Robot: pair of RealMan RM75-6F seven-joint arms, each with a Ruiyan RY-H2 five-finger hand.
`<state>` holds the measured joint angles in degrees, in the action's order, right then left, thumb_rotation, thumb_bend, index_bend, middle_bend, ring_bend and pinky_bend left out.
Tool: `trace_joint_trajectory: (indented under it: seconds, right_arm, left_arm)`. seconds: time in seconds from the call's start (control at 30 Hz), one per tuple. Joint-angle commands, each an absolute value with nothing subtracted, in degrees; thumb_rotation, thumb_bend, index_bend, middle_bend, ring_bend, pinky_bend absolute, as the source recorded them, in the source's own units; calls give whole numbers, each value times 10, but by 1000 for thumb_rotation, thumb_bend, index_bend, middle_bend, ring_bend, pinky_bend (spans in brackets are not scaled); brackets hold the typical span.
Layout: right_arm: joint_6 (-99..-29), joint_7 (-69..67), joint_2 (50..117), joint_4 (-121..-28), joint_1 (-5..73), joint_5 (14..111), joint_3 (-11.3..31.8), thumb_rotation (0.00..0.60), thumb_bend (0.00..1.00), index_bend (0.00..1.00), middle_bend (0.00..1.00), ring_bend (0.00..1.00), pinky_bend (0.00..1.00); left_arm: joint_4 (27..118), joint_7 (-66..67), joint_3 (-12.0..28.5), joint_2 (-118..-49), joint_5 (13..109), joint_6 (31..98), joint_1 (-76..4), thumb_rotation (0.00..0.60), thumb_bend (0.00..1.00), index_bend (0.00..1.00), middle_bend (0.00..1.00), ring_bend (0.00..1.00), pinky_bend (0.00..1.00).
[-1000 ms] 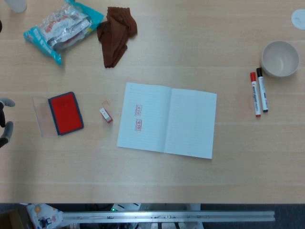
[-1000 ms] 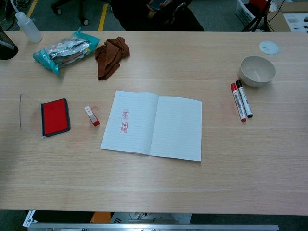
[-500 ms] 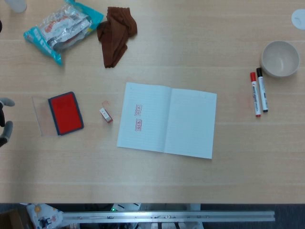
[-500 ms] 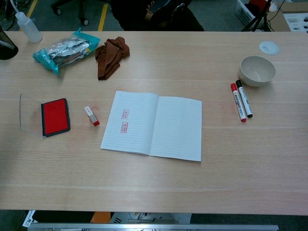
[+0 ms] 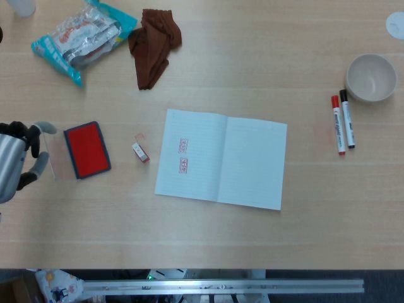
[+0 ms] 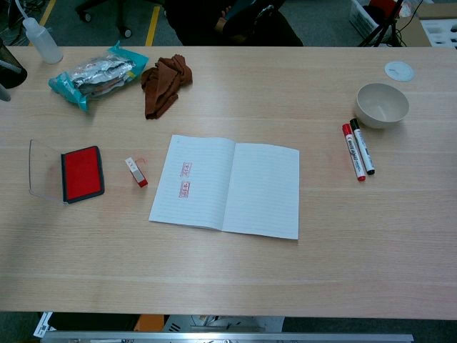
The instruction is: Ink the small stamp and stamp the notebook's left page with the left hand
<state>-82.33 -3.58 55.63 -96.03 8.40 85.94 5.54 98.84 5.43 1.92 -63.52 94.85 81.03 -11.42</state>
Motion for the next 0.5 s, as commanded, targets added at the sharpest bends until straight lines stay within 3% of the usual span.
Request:
trace_joint_trajectory:
  seconds: [0.03, 0.1, 0.23, 0.5]
  right_arm:
    - [-824, -35, 555, -961, 83, 859, 56, 600, 223, 341, 473, 460, 538]
    - [-825, -35, 555, -962, 83, 857, 56, 600, 223, 341, 473, 460, 538]
    - [-822, -31, 553, -963, 82, 853, 55, 600, 223, 341, 473, 460, 538]
    - [-817, -27, 554, -963, 83, 850, 54, 600, 223, 341, 473, 470, 538]
  left_arm:
    - [983, 41, 18, -631, 966, 788, -137, 600, 328, 379, 536, 504, 554]
    - [979, 35, 20, -633, 976, 774, -153, 600, 327, 378, 584, 541, 600]
    - [966, 18, 21, -642, 991, 745, -183, 600, 328, 374, 727, 701, 805]
    - [938, 24, 15, -663, 1013, 678, -241, 600, 328, 372, 925, 920, 985]
